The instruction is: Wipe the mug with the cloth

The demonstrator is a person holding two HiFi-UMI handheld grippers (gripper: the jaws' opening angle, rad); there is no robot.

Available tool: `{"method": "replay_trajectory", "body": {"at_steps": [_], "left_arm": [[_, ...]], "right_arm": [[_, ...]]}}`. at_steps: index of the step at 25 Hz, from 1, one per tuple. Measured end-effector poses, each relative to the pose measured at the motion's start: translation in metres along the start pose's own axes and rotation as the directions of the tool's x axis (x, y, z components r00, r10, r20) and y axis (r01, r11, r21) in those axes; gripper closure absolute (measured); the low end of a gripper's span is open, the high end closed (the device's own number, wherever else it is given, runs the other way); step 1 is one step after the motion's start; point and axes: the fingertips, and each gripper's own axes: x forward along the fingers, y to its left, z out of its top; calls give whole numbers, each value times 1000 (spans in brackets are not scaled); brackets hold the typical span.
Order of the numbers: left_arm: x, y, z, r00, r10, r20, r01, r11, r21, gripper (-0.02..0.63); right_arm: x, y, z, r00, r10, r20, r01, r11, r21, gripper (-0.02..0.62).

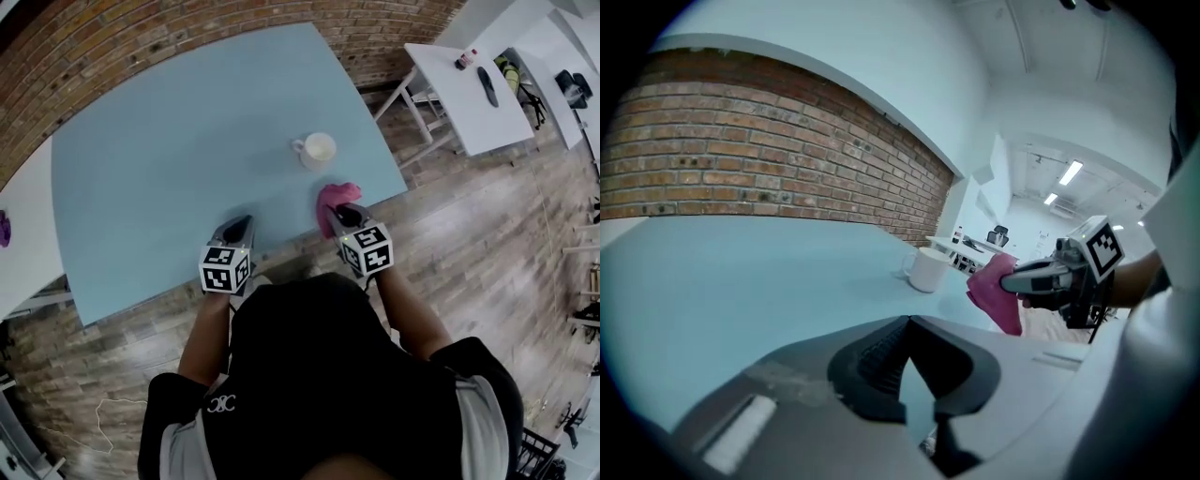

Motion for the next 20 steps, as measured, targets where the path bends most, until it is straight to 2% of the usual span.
{"method": "replay_trajectory", "body": {"at_steps": [4,20], "left_arm": [[-1,0,-2,1000,23,-8,-23,1000,-9,603],[17,-12,-18,999,-12,-53,11,1000,-16,603]], "right_arm": [[-4,3,-4,1000,16,-5,-16,1000,3,558],[-15,-8,-14,1000,-14,-15,14,1000,12,558]]}}
